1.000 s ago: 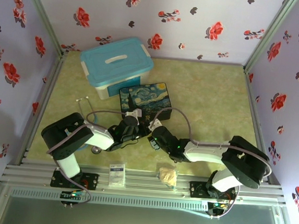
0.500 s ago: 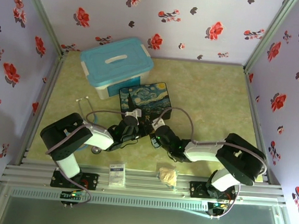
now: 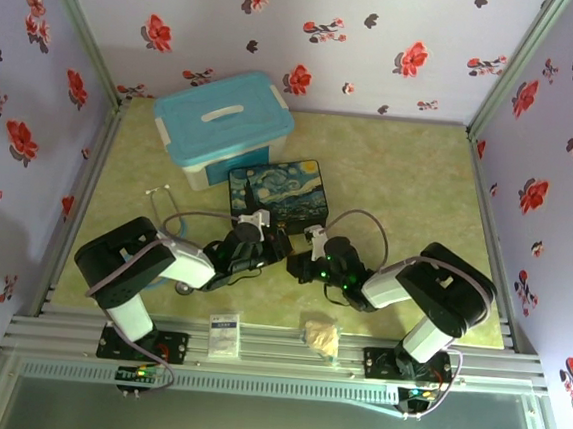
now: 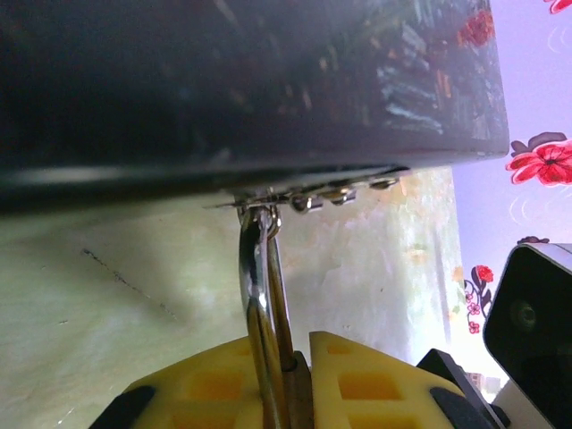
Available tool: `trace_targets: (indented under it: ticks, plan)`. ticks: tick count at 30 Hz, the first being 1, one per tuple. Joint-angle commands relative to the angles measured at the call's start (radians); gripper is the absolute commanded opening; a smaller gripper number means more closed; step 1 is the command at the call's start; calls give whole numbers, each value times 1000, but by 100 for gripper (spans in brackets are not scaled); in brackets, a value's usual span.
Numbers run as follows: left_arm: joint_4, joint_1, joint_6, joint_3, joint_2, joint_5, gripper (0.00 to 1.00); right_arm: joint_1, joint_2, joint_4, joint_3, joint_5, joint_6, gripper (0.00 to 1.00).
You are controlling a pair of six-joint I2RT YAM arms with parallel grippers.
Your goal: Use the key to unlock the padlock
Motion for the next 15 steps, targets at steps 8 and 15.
trace_targets:
  ticks: [8, 15]
  plan:
    - [-50, 5, -82, -39, -24, 90, 0, -9, -178, -249, -41, 188, 2, 34]
    - [-47, 7, -85, -33, -30, 92, 0, 172, -271, -521, 38, 479, -159, 35]
